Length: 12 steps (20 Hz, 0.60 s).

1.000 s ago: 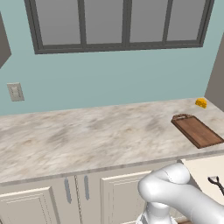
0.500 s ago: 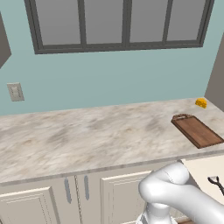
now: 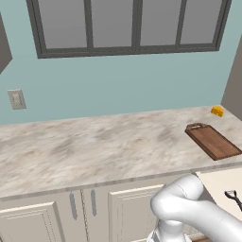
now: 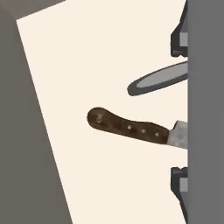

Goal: Open the drawer on the right and place the cutting tools on the cutting board.

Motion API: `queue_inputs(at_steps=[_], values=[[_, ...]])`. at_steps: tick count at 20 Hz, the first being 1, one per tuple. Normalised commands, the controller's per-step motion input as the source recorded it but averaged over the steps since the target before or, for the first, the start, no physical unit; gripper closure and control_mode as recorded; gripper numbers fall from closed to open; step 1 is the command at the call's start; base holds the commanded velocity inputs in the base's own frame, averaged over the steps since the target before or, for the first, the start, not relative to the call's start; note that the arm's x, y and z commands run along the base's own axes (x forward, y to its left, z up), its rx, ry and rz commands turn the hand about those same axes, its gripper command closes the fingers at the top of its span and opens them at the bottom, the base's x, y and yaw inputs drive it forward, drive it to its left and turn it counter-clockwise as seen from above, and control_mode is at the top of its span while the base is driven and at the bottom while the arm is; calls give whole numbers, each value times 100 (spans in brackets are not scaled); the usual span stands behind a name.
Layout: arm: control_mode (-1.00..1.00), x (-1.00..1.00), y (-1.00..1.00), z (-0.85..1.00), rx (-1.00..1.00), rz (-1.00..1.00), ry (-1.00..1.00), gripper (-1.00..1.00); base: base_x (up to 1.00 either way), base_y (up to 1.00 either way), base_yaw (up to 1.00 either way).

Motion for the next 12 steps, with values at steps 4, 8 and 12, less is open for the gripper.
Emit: queue_inputs(at_steps=[4, 8, 12], values=[[-100, 0, -23, -54, -17, 0, 0, -100, 0, 0, 0], [-100, 0, -2, -8, -1, 0, 3, -100, 0, 0, 0], [-100, 2, -2, -17, 0, 0, 3, -100, 0, 0, 0]])
